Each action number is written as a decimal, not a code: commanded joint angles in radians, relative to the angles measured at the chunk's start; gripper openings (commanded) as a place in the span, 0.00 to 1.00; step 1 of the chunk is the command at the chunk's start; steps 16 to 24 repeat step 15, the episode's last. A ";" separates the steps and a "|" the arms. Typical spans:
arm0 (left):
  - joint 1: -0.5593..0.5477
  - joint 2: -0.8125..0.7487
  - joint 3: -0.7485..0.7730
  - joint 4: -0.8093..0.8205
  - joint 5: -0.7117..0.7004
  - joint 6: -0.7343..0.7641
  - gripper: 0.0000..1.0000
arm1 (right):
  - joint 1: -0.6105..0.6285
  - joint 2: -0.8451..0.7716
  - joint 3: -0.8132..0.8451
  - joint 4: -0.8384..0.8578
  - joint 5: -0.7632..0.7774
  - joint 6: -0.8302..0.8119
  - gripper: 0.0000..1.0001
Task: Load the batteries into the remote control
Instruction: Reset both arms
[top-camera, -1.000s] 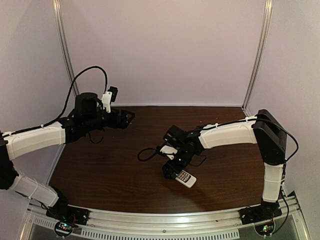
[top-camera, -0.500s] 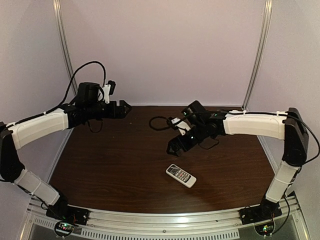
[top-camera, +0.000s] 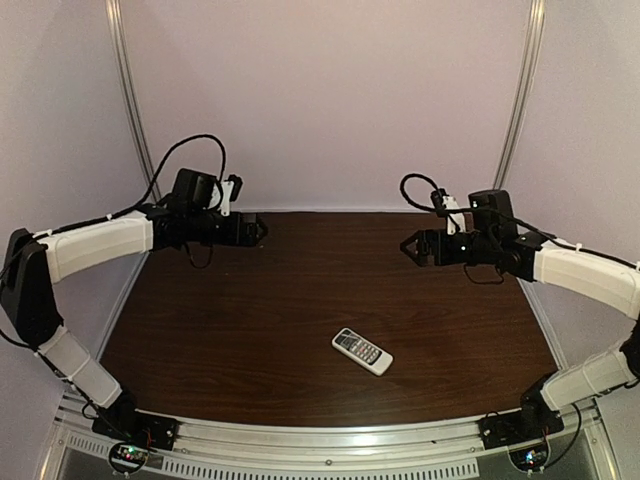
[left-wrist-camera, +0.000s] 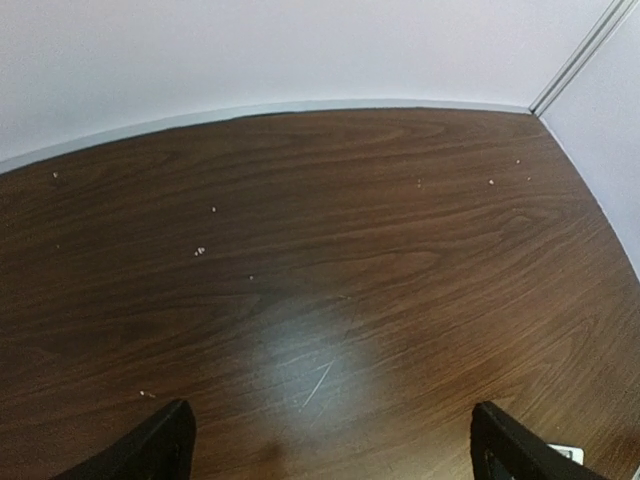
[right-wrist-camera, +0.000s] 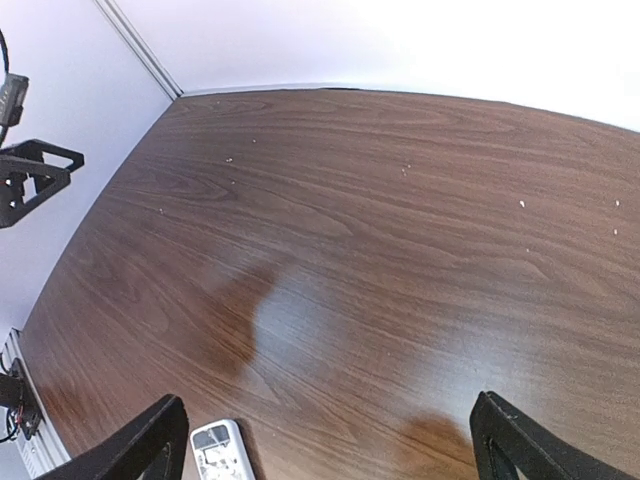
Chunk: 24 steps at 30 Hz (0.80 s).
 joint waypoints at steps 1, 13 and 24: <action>0.005 0.019 -0.123 0.027 0.014 -0.050 0.97 | -0.022 -0.086 -0.161 0.144 -0.008 0.080 1.00; 0.004 -0.030 -0.302 0.100 -0.017 -0.089 0.97 | -0.032 -0.124 -0.398 0.347 -0.050 0.162 1.00; 0.004 -0.025 -0.294 0.098 -0.018 -0.095 0.97 | -0.032 -0.126 -0.392 0.342 -0.048 0.161 1.00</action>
